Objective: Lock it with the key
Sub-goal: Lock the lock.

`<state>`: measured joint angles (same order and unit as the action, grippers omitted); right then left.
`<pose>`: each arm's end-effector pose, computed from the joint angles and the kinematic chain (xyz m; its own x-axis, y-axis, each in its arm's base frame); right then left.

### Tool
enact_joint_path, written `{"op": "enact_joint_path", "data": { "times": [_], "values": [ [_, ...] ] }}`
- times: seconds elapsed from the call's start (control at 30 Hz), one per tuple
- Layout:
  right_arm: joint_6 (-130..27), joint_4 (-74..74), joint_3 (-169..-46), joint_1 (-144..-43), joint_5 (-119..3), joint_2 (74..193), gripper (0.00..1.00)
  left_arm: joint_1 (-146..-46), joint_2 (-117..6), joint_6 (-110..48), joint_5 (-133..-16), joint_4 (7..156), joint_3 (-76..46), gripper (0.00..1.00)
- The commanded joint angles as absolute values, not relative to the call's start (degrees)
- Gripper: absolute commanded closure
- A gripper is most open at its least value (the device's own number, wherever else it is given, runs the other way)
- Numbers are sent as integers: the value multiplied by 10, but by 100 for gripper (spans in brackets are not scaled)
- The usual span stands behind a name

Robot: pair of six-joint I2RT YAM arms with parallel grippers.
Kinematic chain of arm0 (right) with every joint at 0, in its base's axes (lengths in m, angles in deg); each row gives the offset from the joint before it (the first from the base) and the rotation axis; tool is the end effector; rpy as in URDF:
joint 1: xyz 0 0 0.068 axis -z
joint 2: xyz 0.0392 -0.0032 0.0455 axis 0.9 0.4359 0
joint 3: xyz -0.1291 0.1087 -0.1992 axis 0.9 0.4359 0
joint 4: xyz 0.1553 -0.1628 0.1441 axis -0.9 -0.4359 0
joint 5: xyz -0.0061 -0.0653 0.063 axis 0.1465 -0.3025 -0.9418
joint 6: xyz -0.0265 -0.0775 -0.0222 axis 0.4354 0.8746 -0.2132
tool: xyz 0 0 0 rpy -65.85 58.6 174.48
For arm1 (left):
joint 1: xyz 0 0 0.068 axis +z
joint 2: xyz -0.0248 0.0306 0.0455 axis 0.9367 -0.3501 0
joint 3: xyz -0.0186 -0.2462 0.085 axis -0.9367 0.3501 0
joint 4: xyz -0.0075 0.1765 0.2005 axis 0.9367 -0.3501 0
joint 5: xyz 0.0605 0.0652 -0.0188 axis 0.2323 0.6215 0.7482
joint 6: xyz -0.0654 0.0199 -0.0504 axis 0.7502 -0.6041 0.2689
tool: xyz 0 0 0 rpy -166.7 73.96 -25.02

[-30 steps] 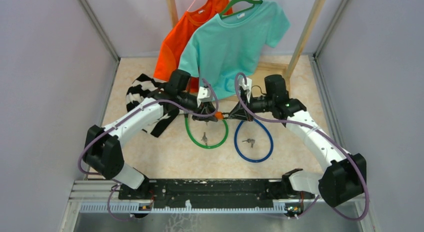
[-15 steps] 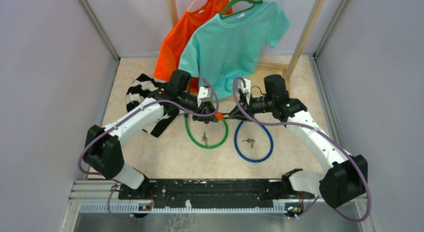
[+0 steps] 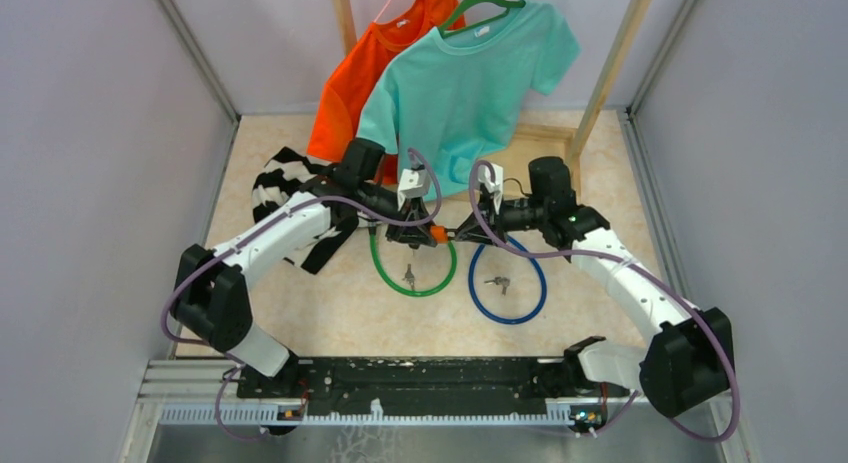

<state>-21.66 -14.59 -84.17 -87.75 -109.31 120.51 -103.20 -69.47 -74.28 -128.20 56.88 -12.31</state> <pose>0.2319 0.1708 0.2780 -0.0975 -0.2632 -0.9598 -0.9931 0.0889 0.0765 0.2582 -0.2513 0.2647 -0.0521 0.3282 -0.9432 0.9783 -0.1727 -0.1141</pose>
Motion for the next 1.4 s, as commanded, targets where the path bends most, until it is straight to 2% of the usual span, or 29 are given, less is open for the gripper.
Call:
{"op": "enact_joint_path", "data": {
  "times": [0.0,0.17,0.73,1.1,1.37],
  "values": [
    [-268,-68,-820,-901,-1147,1197,100,-1046,-706,-725,-1305,641,-194,100],
    [-312,-39,-813,-897,-1158,1190,100,-1045,-729,-736,-1290,581,-254,100],
    [-497,142,-799,-891,-1212,1215,100,-1055,-711,-684,-1266,605,-270,100],
    [-448,78,-808,-909,-1207,1227,100,-1080,-725,-697,-1248,575,-311,100],
    [-498,129,-805,-916,-1216,1233,100,-1101,-733,-703,-1231,569,-313,100]
  ]
}}
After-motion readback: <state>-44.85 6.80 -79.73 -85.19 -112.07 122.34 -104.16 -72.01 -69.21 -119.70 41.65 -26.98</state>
